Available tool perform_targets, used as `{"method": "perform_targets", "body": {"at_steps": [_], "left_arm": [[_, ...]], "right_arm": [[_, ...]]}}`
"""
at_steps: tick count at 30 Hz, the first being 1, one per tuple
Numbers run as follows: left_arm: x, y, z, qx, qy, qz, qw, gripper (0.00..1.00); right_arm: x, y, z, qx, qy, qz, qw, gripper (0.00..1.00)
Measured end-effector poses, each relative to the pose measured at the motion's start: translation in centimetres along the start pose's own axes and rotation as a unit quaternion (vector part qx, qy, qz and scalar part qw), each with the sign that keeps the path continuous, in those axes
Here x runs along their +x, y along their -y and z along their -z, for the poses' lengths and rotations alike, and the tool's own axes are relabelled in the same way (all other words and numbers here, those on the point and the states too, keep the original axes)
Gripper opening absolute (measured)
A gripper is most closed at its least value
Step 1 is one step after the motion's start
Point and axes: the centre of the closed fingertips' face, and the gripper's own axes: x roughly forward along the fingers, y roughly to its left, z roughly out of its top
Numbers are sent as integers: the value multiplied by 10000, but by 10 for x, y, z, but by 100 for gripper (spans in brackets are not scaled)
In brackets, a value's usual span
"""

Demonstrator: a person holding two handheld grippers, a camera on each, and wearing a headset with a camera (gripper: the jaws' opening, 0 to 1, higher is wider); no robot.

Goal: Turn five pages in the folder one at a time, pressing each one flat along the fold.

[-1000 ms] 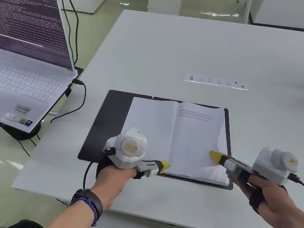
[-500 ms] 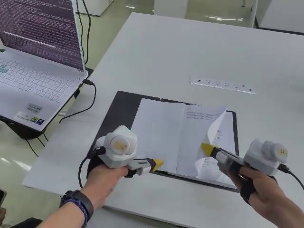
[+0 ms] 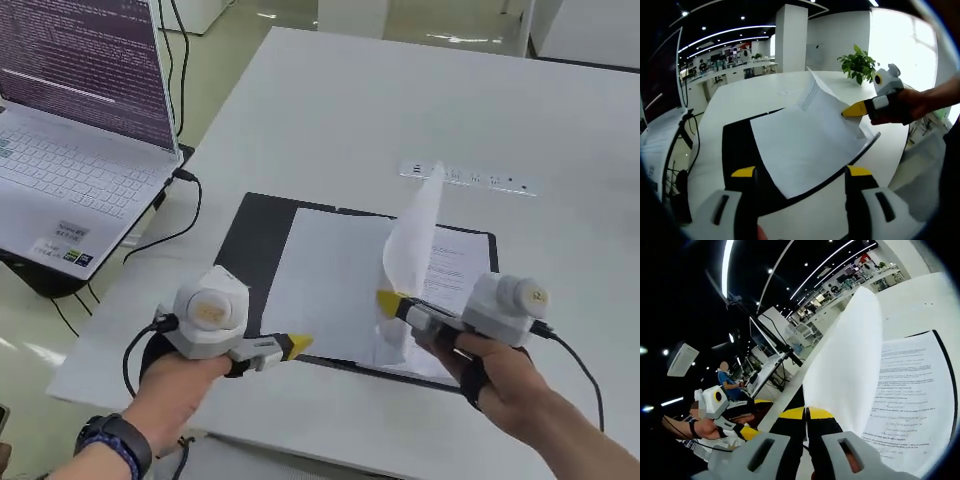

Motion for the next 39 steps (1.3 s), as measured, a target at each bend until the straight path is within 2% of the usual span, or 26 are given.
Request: {"method": "perform_targets", "body": {"at_steps": [5, 16, 25, 34, 39], "left_arm": [[-11, -8, -3, -11, 64, -58, 10000, 71], [-27, -17, -1, -96, 163, -172, 9997, 70], [-32, -19, 2, -192, 239, -206, 9993, 70], [-35, -26, 0, -180, 287, -208, 9992, 71], [-39, -30, -1, -195, 318, -236, 9990, 71]], "right_arm": [[16, -16, 6, -84, -173, -145, 9997, 0], [44, -32, 20, -22, -384, -299, 9988, 0], [66, -38, 37, 11, -686, -379, 9969, 0], [93, -44, 54, 189, -855, -455, 9951, 0], [108, -43, 64, 300, -918, -393, 9945, 0]]}}
